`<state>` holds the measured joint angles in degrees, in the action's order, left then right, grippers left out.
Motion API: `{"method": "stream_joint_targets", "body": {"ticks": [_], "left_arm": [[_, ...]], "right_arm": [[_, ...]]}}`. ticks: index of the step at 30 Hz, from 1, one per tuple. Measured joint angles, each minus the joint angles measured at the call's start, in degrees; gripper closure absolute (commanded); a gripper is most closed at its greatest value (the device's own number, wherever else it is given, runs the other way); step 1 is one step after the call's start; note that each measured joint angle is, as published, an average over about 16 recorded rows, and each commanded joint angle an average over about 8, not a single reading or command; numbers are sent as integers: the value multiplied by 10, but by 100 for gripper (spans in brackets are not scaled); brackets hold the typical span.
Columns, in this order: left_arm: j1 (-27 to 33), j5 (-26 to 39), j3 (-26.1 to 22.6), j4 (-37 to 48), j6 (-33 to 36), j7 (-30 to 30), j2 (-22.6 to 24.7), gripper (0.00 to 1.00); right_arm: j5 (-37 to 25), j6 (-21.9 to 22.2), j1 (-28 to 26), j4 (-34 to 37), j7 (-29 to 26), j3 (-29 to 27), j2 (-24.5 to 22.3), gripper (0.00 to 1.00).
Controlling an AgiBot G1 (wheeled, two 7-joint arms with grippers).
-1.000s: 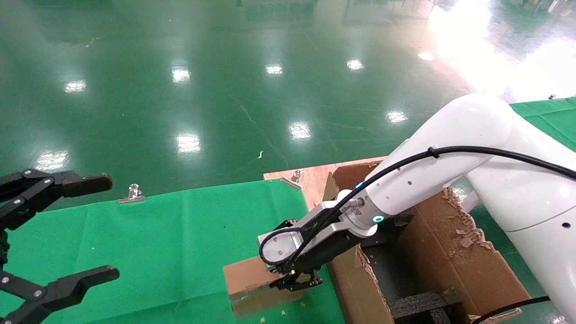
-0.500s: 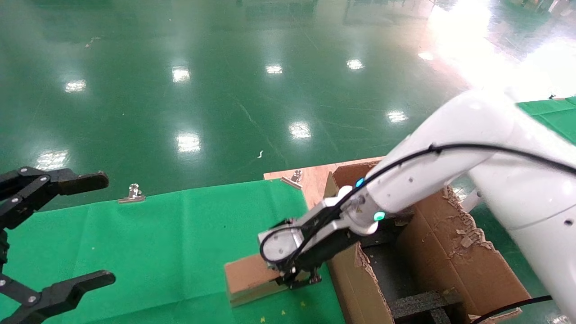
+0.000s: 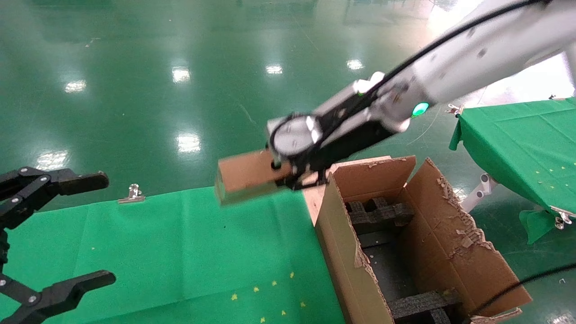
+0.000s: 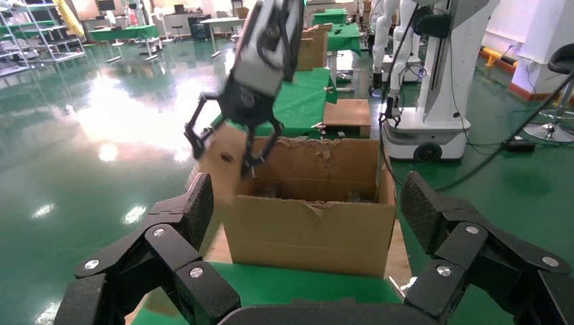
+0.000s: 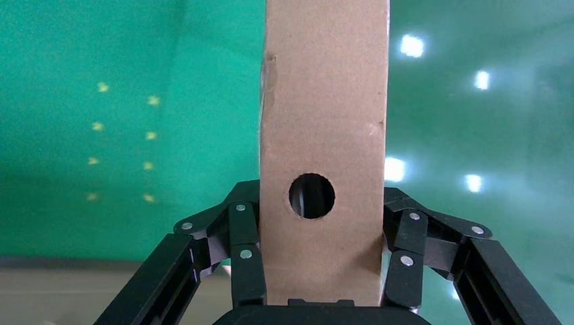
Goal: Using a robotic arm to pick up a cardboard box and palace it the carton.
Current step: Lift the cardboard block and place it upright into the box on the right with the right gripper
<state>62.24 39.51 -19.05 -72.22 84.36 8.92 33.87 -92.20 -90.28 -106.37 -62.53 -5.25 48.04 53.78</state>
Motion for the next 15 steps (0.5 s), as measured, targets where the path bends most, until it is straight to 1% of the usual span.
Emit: {"method": "stream_joint_targets", "body": {"ticks": [4,9,15], "left_arm": [[0,0,0,0,0,0,0,0],[0,0,0,0,0,0,0,0],[0,0,0,0,0,0,0,0]], "right_arm": [[9,1,-26,13,8,9,-7,100],[19,2,-45,26,14,19,-22,100],[32,0,-63,30,12,30,-62,100]]}}
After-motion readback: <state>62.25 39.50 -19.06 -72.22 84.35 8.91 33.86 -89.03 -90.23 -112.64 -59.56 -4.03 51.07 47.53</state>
